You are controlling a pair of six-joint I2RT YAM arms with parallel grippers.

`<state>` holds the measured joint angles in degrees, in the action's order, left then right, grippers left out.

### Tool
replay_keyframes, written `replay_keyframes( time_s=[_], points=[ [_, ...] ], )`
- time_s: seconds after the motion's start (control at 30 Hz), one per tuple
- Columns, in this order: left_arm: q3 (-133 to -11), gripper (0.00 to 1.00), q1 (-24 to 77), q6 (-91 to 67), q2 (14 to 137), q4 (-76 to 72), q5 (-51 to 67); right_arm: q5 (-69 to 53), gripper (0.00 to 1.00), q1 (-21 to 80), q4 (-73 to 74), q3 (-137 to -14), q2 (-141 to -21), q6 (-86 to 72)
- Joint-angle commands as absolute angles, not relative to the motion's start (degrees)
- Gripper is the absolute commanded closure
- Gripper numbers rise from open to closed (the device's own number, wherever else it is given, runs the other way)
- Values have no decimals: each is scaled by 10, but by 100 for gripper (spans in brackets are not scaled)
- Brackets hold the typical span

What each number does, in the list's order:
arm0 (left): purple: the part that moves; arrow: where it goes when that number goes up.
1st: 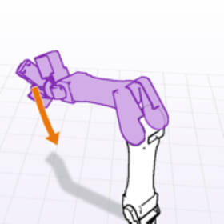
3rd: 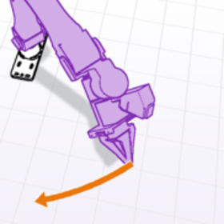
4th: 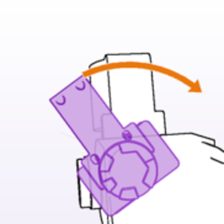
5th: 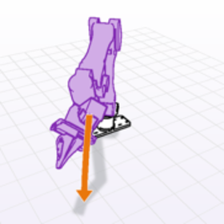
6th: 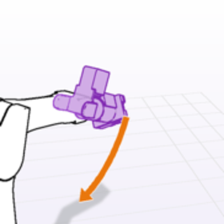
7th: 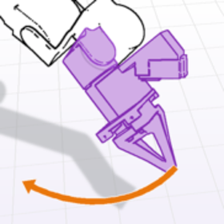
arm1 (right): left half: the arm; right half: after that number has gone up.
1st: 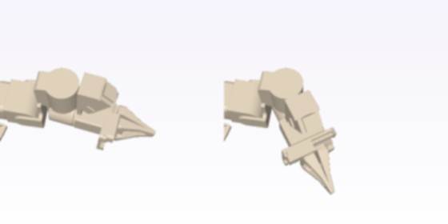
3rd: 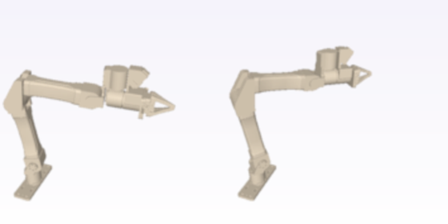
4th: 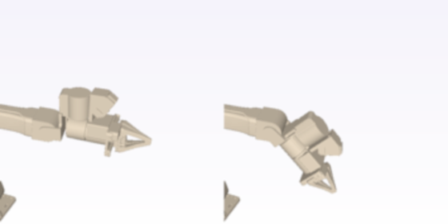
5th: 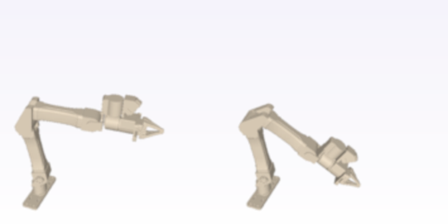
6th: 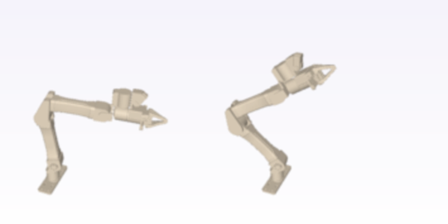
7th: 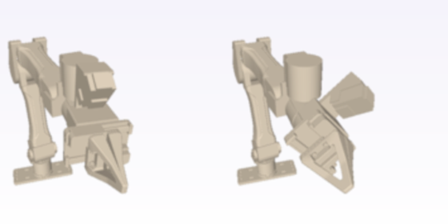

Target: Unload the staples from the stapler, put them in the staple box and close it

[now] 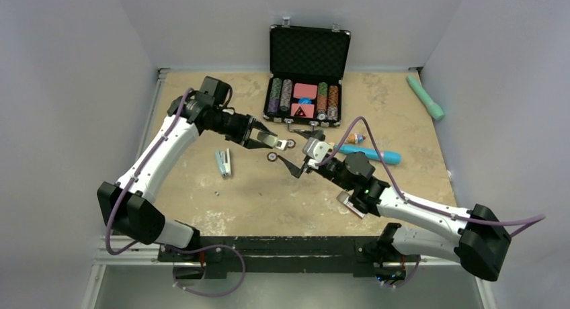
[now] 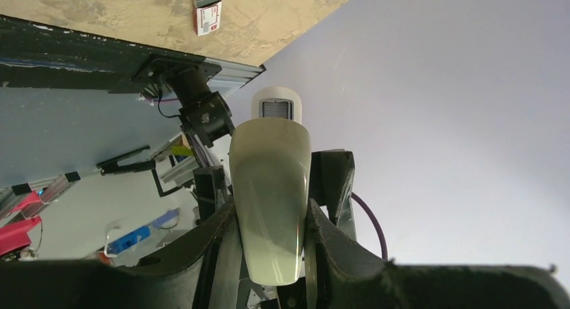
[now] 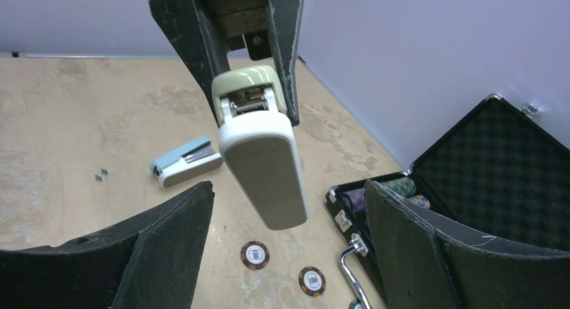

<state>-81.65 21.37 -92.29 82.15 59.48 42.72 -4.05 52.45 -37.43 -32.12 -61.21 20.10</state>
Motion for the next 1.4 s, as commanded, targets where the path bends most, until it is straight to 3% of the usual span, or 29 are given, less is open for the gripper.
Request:
replay_keyframes(
  time_s=[0.0,0.4,0.8,0.87,0.97,1.1,1.37],
  points=[
    [-852,100,207,-911,829,593,469,-48,15,530,-414,-346,-605,214],
    [-874,100,207,-916,836,587,484,-49,17,529,-458,-376,-667,219],
    [-873,100,206,-915,831,582,491,-42,32,530,-459,-392,-689,199],
    [-871,100,207,-915,829,581,491,-38,43,530,-457,-394,-689,194],
    [-867,100,207,-915,825,580,491,-44,74,530,-438,-408,-693,197],
    [-860,100,207,-918,818,574,493,-51,97,530,-415,-419,-695,194],
    [-836,100,204,-902,809,573,486,-39,100,529,-368,-423,-669,197]
  ],
)
